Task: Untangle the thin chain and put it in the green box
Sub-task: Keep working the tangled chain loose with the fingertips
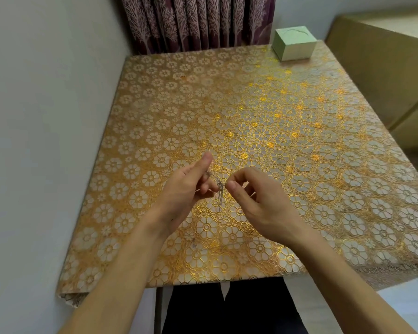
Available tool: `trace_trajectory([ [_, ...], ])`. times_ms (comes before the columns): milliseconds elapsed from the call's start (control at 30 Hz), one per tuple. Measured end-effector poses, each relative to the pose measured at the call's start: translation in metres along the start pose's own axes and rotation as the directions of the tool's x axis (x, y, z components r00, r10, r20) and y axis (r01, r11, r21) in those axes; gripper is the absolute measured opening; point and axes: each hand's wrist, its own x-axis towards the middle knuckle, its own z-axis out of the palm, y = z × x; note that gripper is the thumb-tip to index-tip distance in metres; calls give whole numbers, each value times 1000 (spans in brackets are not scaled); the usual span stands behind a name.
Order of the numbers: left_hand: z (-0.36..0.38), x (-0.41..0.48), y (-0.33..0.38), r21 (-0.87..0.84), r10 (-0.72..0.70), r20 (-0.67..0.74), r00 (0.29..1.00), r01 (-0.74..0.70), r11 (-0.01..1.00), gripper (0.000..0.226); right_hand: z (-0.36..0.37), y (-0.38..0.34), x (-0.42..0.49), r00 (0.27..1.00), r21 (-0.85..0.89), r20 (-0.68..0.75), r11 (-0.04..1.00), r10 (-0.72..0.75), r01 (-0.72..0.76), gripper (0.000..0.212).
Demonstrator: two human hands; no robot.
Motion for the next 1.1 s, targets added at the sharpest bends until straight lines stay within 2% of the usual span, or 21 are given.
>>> trace_trajectory([
  [167,-3,0,6,-46,38,0,999,-38,998,38,-2,1,3,989,-65,-135,996,-64,55,8],
  [300,-4,-1,10,-172,29,6,1000,-28,985,26,-4,-2,1,976,48,-214,998,-39,51,13],
  [433,0,-3,14,-194,25,19,1000,-21,981,20,0,-4,-1,974,176,-226,984,13,28,5],
  [600,2,-4,18,-209,27,52,998,-16,978,19,4,-11,-1,970,358,-230,934,73,14,11],
  [667,1,-4,21,-182,36,58,998,-25,983,20,5,-12,0,963,308,-268,950,34,53,10],
  [800,1,-5,29,-89,32,86,996,-24,996,19,2,-12,6,932,11,-333,988,-141,153,8],
  [867,1,-5,33,-45,24,112,993,-19,999,19,0,-12,7,939,20,-319,989,-130,144,8],
  [933,-1,-4,38,-15,14,136,991,-12,1000,25,-4,-15,9,968,220,-252,974,2,55,8],
  [1000,-2,-3,41,21,0,155,988,-3,1000,23,-10,-19,12,986,444,-117,895,115,-51,14],
  [1033,-3,-2,42,40,-4,162,987,-3,999,18,-13,-21,13,989,497,-57,863,134,-88,16],
  [1100,-3,-2,43,74,-7,167,986,-6,997,11,-16,-25,15,992,499,-3,860,122,-105,14],
])
